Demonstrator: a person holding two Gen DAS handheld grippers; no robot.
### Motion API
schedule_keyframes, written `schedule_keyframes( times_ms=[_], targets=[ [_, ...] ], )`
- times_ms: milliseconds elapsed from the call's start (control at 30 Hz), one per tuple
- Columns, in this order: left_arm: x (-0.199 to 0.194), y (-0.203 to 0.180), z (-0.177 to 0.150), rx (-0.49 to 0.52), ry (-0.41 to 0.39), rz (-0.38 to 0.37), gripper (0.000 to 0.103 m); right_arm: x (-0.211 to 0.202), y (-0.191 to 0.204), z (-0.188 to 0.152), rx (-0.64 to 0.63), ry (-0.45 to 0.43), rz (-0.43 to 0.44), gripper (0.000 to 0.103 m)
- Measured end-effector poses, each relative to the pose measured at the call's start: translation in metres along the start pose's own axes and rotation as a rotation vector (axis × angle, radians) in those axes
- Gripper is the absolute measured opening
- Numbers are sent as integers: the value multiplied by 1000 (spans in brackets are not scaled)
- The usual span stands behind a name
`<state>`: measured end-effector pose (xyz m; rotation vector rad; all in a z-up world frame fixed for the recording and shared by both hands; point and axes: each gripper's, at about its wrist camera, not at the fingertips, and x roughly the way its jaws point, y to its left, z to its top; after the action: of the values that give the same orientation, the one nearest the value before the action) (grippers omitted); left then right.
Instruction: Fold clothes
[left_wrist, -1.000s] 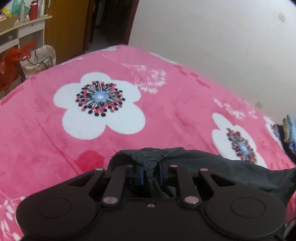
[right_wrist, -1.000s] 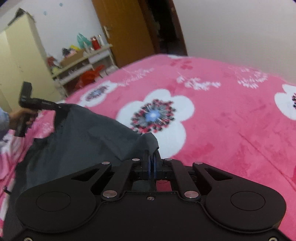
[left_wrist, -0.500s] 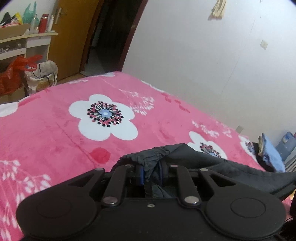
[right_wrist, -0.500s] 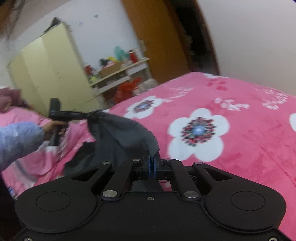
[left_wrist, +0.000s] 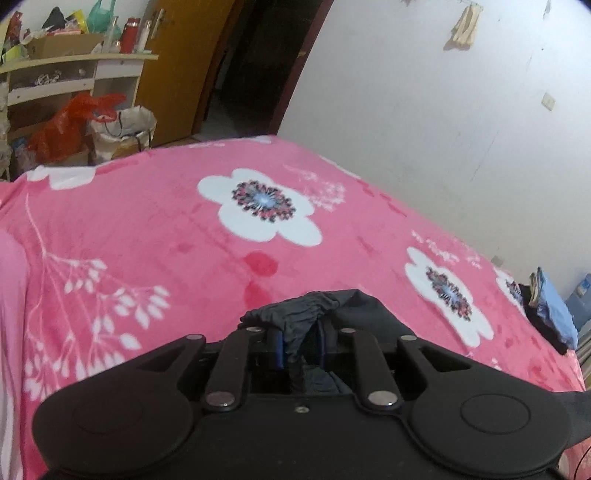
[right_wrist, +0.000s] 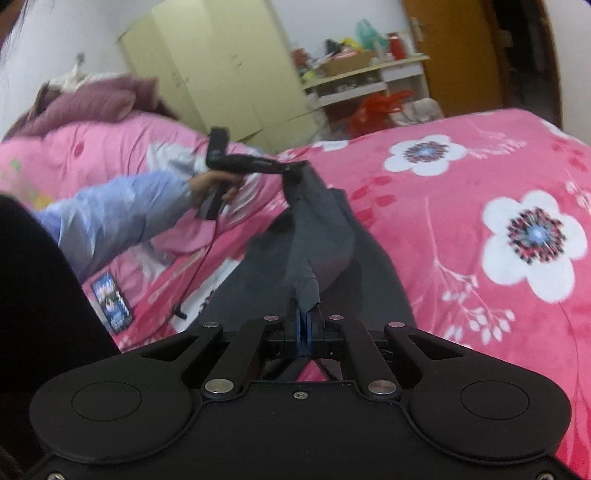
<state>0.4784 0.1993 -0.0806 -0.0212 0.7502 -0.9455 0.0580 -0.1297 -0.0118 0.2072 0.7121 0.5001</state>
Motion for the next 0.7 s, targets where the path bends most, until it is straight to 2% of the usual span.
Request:
schedule_keyframes(
  times_ms=[167, 233, 367, 467, 633, 667, 700],
  targets=[
    [8, 10, 5, 33, 71, 29, 17, 35, 16, 13, -36, 71, 119, 3],
    [11, 11, 11, 80, 116, 48, 17, 52, 21, 19, -54, 106, 175, 3],
    [13, 10, 16, 129, 158, 76, 17, 80, 42, 17, -92, 155, 264, 3],
    [16, 10, 21, 160, 198, 99, 17, 112, 54, 20, -99, 209, 381, 3],
    [26, 0, 25, 282, 332, 179, 19, 174, 82, 14, -95, 258, 546, 3],
    [28, -2, 24, 309, 352, 195, 20, 189, 89, 10, -90, 276, 590, 3],
    [30, -3, 24, 331, 371, 218, 26, 204, 96, 7, -86, 294, 634, 3]
  ],
)
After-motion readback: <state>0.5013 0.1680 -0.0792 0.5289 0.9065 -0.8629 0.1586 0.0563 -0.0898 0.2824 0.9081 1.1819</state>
